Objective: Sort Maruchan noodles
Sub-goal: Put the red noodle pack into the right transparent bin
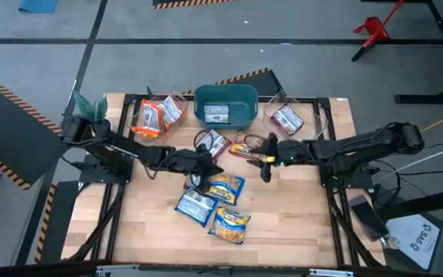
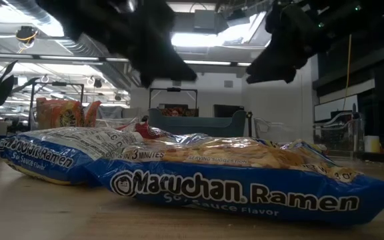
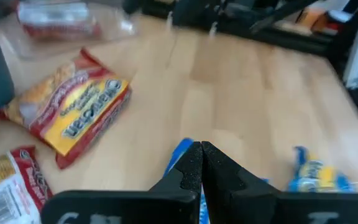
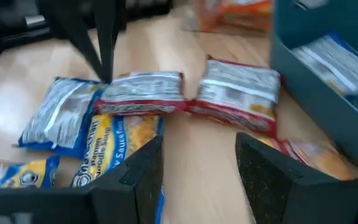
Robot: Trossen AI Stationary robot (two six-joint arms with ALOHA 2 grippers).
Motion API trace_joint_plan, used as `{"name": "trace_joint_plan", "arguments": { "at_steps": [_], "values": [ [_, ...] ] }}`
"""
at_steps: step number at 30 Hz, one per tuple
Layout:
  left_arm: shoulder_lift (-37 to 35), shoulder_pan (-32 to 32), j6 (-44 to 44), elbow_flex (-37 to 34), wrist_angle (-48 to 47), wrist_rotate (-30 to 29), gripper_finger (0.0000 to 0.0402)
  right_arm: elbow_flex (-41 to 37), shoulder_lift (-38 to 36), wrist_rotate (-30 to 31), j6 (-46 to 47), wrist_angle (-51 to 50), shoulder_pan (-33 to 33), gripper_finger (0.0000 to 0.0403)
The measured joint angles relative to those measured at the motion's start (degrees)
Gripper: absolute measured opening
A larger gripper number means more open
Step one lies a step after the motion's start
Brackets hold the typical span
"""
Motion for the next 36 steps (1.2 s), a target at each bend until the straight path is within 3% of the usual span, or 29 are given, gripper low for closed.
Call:
{"name": "trace_joint_plan", "arguments": {
  "at_steps": [8, 11, 14, 18, 22, 28, 36],
  "values": [
    [-12.5, -10.2, -4.7, 0.3, -15.9, -16.1, 0.0000, 0.0, 11.1, 3.2, -6.9, 15.6, 3.3, 0.0182],
    [-14.6, -13.8, -8.2, -0.7, -20.3, -23.1, 0.0000, 0.1, 14.5, 2.3, -7.0, 22.6, 3.1, 0.0182],
    [-14.9, -16.0, -12.9, -4.4, -20.7, -26.1, 0.0000, 0.9, 17.4, 2.0, -9.0, 27.4, 3.2, 0.0182],
    [-14.8, -17.4, -21.3, -11.2, -17.6, -28.6, 0.0000, 5.9, 20.9, 2.0, -13.8, 24.3, 3.2, 0.0192],
    [-14.8, -18.2, -25.8, -16.7, -11.4, -29.9, 0.0000, 12.6, 24.1, 1.3, -20.6, 17.4, 3.2, 0.0228],
    [-14.5, -17.5, -34.3, -22.8, -9.8, -31.3, 0.0000, 22.2, 28.6, 1.6, -29.5, 8.5, 3.1, 0.0278],
    [-13.4, -17.5, -34.7, -26.1, -3.5, -31.7, 0.0000, 28.0, 35.0, 1.2, -33.8, 4.8, 3.1, 0.0284]
  ]
}}
